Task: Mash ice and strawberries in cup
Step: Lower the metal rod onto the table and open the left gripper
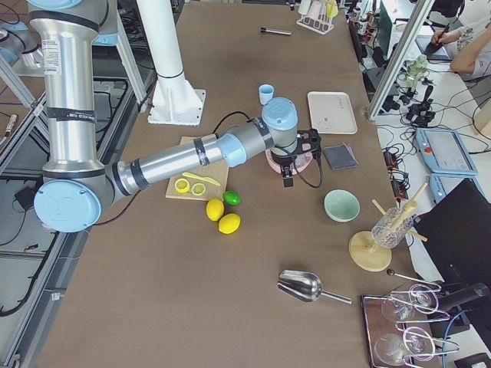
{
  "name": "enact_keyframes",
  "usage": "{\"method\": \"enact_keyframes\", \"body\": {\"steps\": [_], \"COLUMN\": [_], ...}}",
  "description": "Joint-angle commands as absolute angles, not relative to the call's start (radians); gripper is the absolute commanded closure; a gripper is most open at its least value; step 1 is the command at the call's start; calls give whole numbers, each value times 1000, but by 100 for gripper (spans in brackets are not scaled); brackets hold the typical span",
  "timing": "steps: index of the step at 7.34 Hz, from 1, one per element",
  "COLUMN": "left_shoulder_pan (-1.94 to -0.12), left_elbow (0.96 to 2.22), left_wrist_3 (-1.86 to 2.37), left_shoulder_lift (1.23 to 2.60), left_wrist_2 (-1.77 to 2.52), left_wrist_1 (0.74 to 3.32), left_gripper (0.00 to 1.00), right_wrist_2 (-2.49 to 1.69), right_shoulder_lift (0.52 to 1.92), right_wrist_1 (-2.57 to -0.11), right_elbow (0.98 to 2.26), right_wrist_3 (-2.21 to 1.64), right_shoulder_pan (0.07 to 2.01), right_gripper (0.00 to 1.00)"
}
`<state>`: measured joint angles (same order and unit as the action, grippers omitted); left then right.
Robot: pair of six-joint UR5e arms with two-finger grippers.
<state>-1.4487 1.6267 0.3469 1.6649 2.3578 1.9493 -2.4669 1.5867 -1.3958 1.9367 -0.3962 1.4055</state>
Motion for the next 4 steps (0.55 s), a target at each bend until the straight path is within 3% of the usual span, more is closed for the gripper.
{"method": "enact_keyframes", "body": {"steps": [1, 2, 4], "left_shoulder_pan": [-1660, -1719, -1727], "left_elbow": [1800, 1807, 1815], "left_wrist_3": [22, -88, -132], "left_shoulder_lift": [1765, 1828, 1768], "left_wrist_2": [2373, 2375, 2376], "left_wrist_1": [1426, 1258, 1226], "left_gripper": [3, 3, 3], "right_wrist_2": [-2481, -2471, -2361], "right_shoulder_lift": [1636, 1650, 1672], "right_wrist_1": [-1396, -1397, -1399], "right_elbow": [1941, 1939, 1925], "right_wrist_3": [-390, -390, -390], "right_shoulder_pan": [1427, 1422, 1341], "right_gripper": [1, 1, 1]}}
